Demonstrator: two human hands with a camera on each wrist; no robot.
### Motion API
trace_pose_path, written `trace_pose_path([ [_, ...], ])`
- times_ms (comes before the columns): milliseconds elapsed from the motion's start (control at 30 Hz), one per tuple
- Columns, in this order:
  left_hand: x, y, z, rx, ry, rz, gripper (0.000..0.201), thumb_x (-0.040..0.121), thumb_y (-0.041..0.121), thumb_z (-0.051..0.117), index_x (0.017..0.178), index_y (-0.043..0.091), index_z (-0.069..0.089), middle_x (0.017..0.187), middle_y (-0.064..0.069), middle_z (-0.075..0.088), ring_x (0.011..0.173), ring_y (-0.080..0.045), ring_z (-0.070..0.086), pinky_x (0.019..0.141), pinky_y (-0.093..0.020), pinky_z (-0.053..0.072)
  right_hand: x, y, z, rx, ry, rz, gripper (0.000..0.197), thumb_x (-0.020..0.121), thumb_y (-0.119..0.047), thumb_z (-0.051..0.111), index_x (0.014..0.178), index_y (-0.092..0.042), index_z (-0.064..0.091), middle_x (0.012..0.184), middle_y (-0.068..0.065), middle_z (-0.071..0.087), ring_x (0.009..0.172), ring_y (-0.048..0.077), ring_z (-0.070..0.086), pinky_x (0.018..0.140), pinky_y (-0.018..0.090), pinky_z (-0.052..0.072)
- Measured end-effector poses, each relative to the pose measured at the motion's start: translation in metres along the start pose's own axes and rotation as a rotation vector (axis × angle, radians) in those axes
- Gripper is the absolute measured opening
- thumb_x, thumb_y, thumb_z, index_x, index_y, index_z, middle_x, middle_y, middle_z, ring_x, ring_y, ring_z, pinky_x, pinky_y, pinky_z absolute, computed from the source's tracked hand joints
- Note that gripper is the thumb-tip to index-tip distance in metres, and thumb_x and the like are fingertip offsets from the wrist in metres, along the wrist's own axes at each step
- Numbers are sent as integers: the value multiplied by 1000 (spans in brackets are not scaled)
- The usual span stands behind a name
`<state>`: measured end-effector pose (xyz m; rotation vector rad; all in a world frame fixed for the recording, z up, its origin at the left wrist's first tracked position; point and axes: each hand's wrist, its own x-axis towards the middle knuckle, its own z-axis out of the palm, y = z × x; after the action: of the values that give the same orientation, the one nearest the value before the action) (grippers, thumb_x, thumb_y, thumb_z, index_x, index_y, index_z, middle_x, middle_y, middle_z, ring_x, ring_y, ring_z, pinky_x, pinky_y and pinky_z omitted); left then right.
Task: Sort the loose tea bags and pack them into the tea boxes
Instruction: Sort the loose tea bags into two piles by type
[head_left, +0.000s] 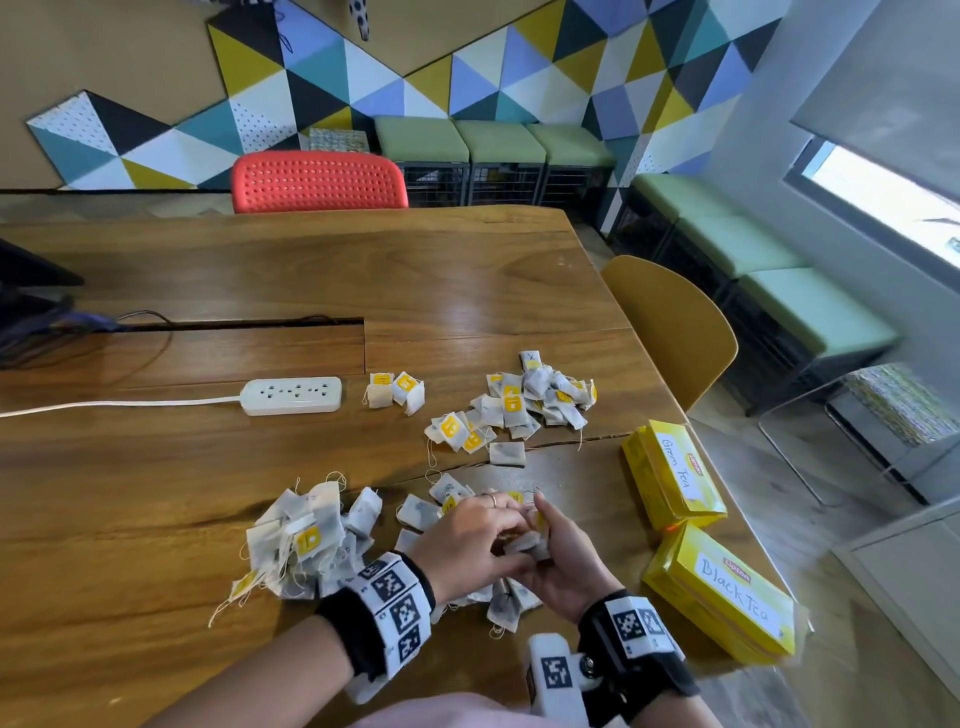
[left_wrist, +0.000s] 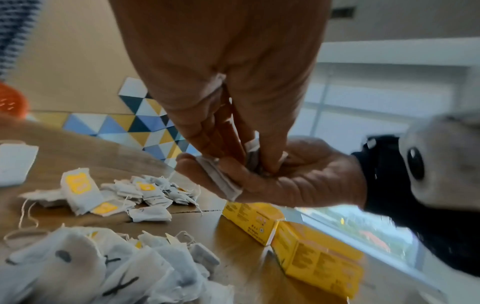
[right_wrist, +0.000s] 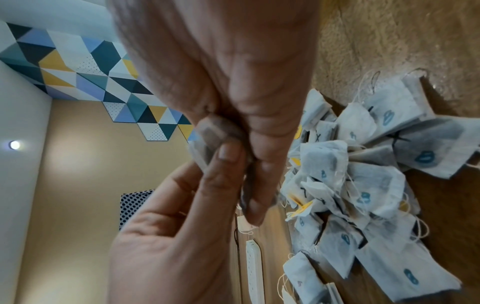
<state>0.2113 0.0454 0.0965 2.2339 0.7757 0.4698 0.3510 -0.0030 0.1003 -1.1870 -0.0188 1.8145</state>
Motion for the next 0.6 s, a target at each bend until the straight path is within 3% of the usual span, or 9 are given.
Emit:
trace_pose_path([
  [67,2,-1,-1,-127,17,-36,27,83,35,72,98,13,72,107,0,68,102,-7,61,91,-29,48,2,0,-2,41,2,-9,59,100,-44,36,125,6,55,104,24,65,84,28,67,67,35,58],
  [167,2,-4,-7,-350,68,-166,15,79,30,77,86,19,72,92,6,73,90,-2,66,81,-24,54,2,0,-3,51,10,-24,55,100,-40,39,123,9,54,115,31,62,92,33,66,84,42,56],
  [233,1,-8,-12,-438,120,-244,9,81,22,75,80,22,67,74,14,70,73,3,64,68,-17,51,1,-2,-3,36,16,-14,55,99,-38,42,122,11,54,110,31,64,86,33,68,86,43,53],
  [267,0,-10,-15,-493,142,-280,11,83,18,73,79,22,63,71,17,68,71,3,62,67,-17,49,0,-3,-3,30,7,-6,55,99,-38,43,121,11,55,107,31,65,85,33,69,85,43,52],
  [367,-4,-19,-23,-690,169,-402,16,90,11,64,103,19,62,89,4,73,88,-12,69,79,-30,57,-1,-6,-3,26,-24,19,56,99,-39,40,121,11,55,117,33,61,100,35,66,88,42,49],
  [433,-7,-19,-27,-762,150,-457,22,95,9,56,113,20,59,95,-5,71,90,-13,70,78,-30,57,0,-6,-3,45,-22,24,54,98,-39,43,123,8,53,119,33,60,100,36,66,87,44,51],
  [533,-7,-16,-31,-1029,127,-532,24,100,6,42,116,13,59,106,-18,64,95,-27,69,81,-37,58,1,-5,-1,65,-20,15,51,99,-38,43,120,6,54,116,32,62,94,37,68,84,47,52],
  [600,-5,-14,-33,-1047,136,-547,21,101,9,41,112,9,59,96,-16,62,85,-26,67,75,-35,59,1,-5,2,80,-43,25,52,101,-41,39,114,6,56,113,32,63,91,39,69,83,47,51],
])
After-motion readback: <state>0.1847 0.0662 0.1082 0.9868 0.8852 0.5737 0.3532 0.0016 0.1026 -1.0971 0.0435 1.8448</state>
